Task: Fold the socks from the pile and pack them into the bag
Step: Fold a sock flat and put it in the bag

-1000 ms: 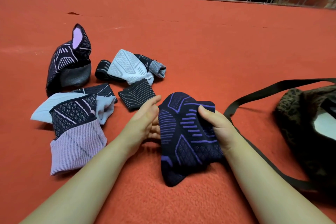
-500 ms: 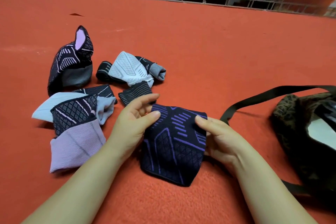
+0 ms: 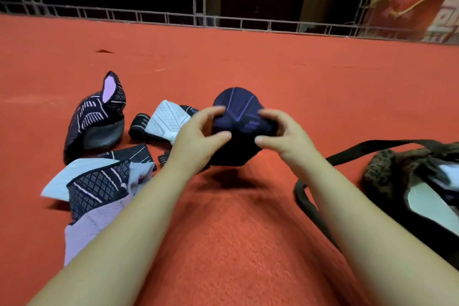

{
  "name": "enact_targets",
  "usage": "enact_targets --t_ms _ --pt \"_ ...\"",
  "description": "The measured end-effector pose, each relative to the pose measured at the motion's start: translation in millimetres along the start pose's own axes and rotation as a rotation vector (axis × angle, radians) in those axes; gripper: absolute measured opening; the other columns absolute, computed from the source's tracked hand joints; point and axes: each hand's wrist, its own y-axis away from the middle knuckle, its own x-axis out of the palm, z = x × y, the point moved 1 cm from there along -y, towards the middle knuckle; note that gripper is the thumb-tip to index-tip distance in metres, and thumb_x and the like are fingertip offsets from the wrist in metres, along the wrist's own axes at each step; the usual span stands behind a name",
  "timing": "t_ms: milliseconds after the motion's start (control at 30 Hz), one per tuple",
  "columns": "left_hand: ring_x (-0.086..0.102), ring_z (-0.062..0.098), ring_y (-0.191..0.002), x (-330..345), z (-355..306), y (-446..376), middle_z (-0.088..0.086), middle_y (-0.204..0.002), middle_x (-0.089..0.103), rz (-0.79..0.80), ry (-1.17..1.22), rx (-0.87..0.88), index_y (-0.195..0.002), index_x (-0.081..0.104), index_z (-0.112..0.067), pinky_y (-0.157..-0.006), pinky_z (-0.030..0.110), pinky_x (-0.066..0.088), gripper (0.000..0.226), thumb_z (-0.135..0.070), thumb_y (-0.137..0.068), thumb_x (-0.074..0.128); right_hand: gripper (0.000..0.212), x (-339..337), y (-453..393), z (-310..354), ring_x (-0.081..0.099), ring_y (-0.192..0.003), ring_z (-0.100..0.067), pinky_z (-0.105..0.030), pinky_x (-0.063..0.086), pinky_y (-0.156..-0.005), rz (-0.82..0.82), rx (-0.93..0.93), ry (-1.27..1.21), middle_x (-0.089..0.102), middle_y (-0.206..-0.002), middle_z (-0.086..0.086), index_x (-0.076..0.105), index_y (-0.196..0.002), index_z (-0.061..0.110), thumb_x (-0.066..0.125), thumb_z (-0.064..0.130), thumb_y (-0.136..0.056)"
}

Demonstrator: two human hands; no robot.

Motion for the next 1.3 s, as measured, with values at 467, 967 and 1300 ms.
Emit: enact_targets --t_ms 467,967,1300 --pt "0.059 0.000 -0.098 -10.4 48.2 66.4 -0.016 -0.113 0.066 0.407 -0.749 -0.091 -0.125 0.058 -0.031 -0.087 0.022 0.046 0.054 -0.039 -0.073 0.074 0.058 2.2 75.8 -61.8 0.052 -0.111 0.011 -0.014 0.039 -0.098 0.238 0.179 0.374 0.056 -0.124 0.019 0.052 -0.119 0.042 0.078 0.017 -0.072" --pt "0.054 0.011 -0.077 -7.4 46.4 70.8 -0.014 -0.088 0.063 0.472 -0.563 0.220 -0.075 0.042 -0.036 -0.071 0.034 0.044 0.009 -0.030 -0.069 0.044 0.035 -7.1 76.4 -52.2 0.044 -0.108 0.002 -0.009 0.031 -0.090 0.247 -0.127 0.571 0.050 -0.108 0.020 0.047 -0.066 0.035 0.080 0.025 -0.063" --pt "0.041 0.005 -0.058 -7.2 48.6 71.6 -0.016 -0.062 0.049 0.440 -0.337 -0.072 -0.070 0.038 -0.039 -0.059 0.032 0.036 0.010 -0.047 -0.063 0.036 0.029 -3.4 81.2 -54.7 0.036 -0.057 -0.001 -0.021 0.033 -0.054 0.267 0.103 0.299 0.042 -0.059 0.019 0.035 -0.072 0.026 0.062 0.028 -0.083"
